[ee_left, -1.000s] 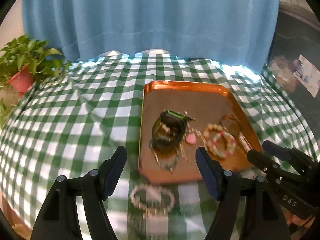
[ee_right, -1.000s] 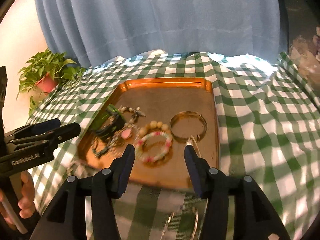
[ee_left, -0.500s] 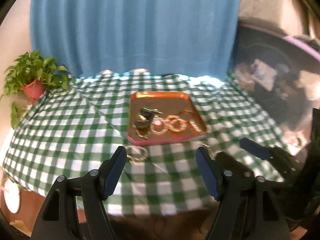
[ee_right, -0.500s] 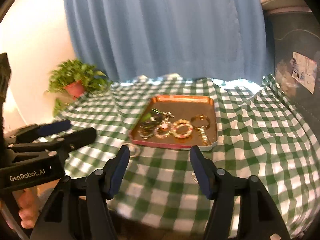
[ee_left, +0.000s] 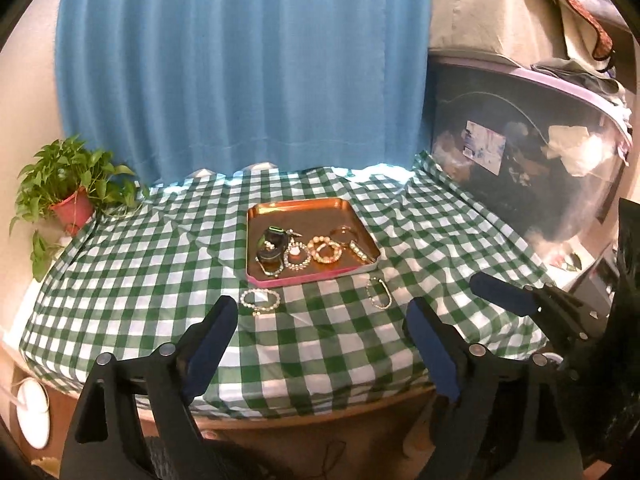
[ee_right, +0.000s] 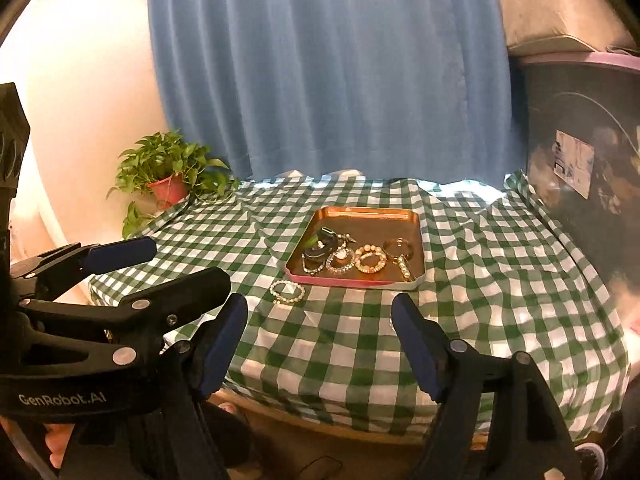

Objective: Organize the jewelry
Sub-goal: 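Raise and withdraw both open tools away from the tray, then move the left tool to the white bead bracelet while the right tool approaches the silver chain bracelet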

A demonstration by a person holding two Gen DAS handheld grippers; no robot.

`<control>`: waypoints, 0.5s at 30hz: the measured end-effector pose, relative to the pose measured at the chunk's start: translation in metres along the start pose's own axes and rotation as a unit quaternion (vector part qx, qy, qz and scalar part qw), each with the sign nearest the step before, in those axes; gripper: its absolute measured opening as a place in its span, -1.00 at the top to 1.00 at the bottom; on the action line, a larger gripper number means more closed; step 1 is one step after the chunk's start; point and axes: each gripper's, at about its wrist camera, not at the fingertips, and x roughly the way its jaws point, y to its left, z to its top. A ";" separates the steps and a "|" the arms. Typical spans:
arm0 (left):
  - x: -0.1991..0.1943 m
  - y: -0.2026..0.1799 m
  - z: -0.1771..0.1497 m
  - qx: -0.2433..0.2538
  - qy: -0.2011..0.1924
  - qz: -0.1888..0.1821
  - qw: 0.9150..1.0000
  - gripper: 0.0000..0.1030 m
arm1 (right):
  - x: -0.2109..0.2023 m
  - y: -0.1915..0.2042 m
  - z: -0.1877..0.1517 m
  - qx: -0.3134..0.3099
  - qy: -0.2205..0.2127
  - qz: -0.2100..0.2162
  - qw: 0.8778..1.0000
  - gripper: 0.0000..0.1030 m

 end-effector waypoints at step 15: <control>0.048 0.024 -0.025 -0.026 -0.002 0.024 0.999 -0.92 | 0.035 -0.005 -0.020 -0.003 0.026 0.025 0.999 -0.59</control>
